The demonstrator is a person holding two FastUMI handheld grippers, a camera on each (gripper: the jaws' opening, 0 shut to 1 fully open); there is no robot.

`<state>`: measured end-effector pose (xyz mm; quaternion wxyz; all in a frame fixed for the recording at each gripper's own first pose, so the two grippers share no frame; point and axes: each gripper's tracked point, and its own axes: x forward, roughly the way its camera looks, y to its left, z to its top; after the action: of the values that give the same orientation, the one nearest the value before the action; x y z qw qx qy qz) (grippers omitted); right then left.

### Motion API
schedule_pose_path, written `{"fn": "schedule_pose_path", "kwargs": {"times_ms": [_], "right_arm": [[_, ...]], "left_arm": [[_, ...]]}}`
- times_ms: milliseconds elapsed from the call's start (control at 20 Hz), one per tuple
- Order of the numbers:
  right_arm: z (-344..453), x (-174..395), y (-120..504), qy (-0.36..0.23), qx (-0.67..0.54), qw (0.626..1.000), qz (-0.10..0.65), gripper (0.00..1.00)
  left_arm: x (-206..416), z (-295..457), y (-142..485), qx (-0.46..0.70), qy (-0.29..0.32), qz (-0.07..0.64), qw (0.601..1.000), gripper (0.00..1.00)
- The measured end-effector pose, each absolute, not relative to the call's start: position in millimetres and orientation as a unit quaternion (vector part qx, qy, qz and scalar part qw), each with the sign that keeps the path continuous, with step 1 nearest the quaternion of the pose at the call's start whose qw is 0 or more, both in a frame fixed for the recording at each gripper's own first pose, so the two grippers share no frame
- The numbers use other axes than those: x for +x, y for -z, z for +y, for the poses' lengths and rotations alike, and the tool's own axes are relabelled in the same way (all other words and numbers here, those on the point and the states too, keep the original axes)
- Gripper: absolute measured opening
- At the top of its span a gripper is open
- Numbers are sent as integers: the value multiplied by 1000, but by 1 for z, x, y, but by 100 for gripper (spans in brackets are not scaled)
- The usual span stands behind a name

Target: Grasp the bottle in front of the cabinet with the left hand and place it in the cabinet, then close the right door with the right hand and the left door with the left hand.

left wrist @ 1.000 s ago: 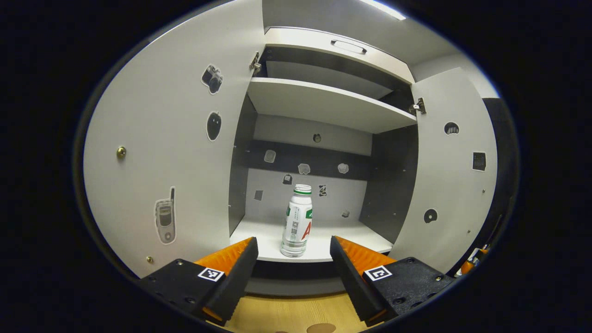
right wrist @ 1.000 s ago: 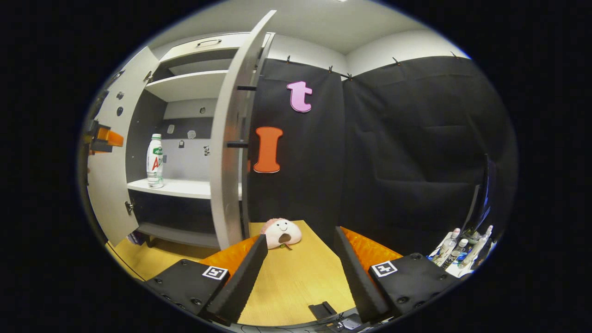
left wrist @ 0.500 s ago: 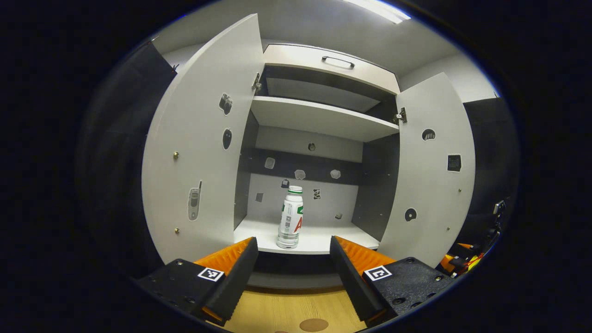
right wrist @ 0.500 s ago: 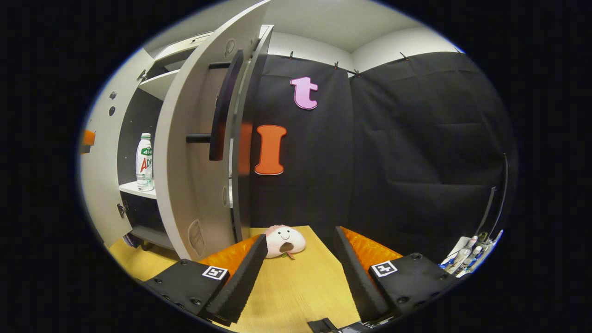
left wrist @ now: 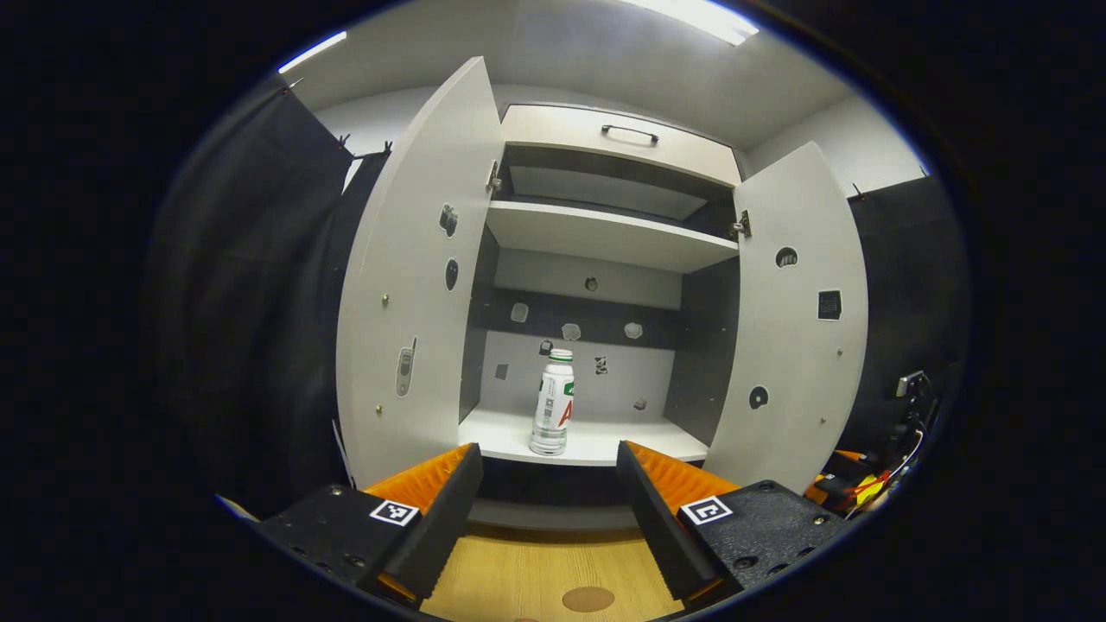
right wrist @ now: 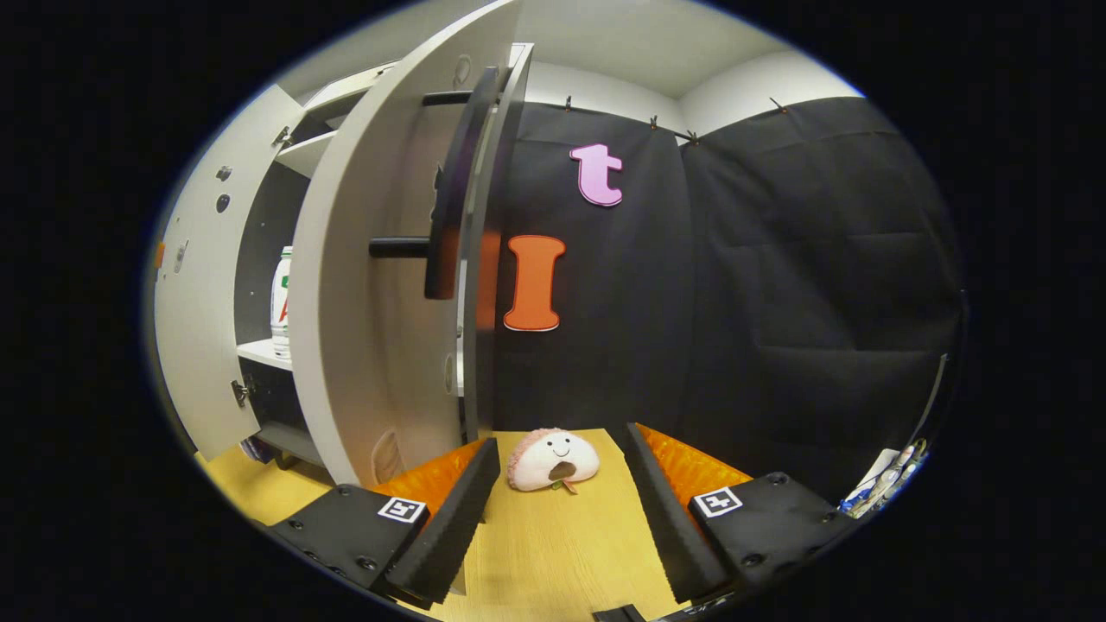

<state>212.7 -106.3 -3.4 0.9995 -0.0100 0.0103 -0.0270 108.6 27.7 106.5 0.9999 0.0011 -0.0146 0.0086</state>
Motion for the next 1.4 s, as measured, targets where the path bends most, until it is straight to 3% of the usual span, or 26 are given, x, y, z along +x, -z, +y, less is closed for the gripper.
{"fn": "schedule_pose_path", "kwargs": {"times_ms": [200,250,300,350,450,850,1200,1250,1400], "right_arm": [[-104,209,7,26,-11,999,15,96],[-103,208,7,25,-9,1000,16,90],[-102,207,8,26,-8,999,17,96],[-100,206,8,26,-9,999,17,89],[-99,206,6,31,-11,999,14,94],[-66,194,7,14,-14,1000,5,94],[-17,194,5,-31,-10,999,2,94],[-9,196,7,-36,-11,999,1,87],[11,201,4,-52,-19,998,-2,87]], "left_arm": [[95,33,-108,-1,-19,-20,1000,95],[91,32,-108,-2,-18,-21,1000,95],[87,34,-107,-2,-18,-22,1000,95],[83,35,-107,-1,-20,-22,1000,95],[79,35,-107,-2,-20,-21,1000,95],[72,23,-109,-2,-3,-21,1000,95],[73,18,-115,-1,4,-28,1000,95],[72,19,-115,-1,4,-28,1000,95],[71,26,-116,-3,-2,-29,1000,95]]}}
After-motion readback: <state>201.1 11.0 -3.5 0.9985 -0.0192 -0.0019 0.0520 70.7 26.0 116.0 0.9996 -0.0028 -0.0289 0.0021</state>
